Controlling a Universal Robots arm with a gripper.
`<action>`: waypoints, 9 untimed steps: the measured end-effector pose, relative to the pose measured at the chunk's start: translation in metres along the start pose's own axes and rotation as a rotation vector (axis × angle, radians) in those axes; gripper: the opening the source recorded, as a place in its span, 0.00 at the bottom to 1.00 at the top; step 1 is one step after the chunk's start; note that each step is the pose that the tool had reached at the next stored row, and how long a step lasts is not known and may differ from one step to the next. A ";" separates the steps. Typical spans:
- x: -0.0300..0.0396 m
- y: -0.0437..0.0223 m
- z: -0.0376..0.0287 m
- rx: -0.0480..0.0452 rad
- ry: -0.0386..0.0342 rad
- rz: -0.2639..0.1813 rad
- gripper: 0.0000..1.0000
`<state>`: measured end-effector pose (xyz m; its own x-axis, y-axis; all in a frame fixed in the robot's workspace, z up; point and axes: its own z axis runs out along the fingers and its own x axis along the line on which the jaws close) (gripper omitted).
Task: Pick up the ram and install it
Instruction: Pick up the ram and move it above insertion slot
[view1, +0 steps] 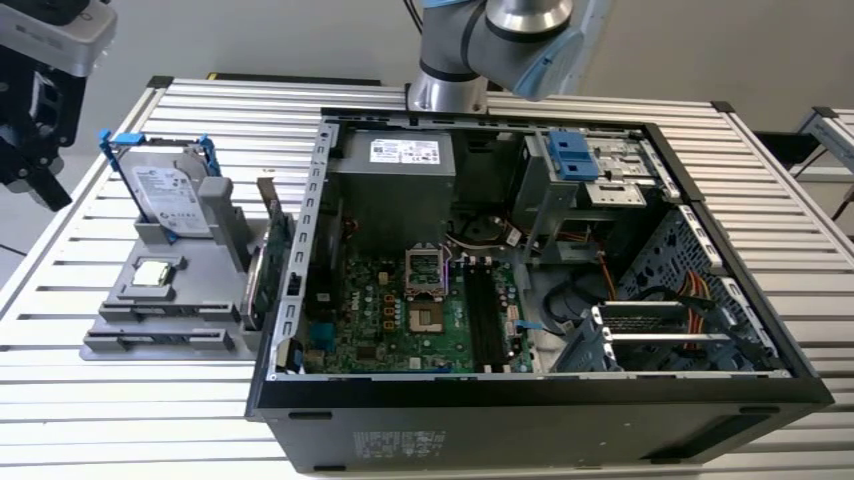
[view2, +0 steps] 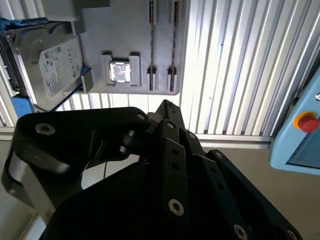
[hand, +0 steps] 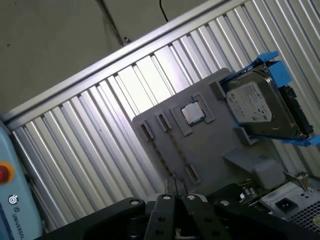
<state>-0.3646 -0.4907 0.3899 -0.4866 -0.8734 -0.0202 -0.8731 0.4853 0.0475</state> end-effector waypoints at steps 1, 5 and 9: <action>0.0000 0.0000 0.0001 -0.0002 0.0005 -0.012 0.00; 0.0000 -0.0001 0.0001 -0.0012 0.0028 -0.059 0.00; 0.0000 -0.0001 0.0002 -0.0022 0.0051 -0.106 0.00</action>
<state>-0.3645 -0.4907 0.3897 -0.3913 -0.9201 -0.0202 -0.9196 0.3900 0.0476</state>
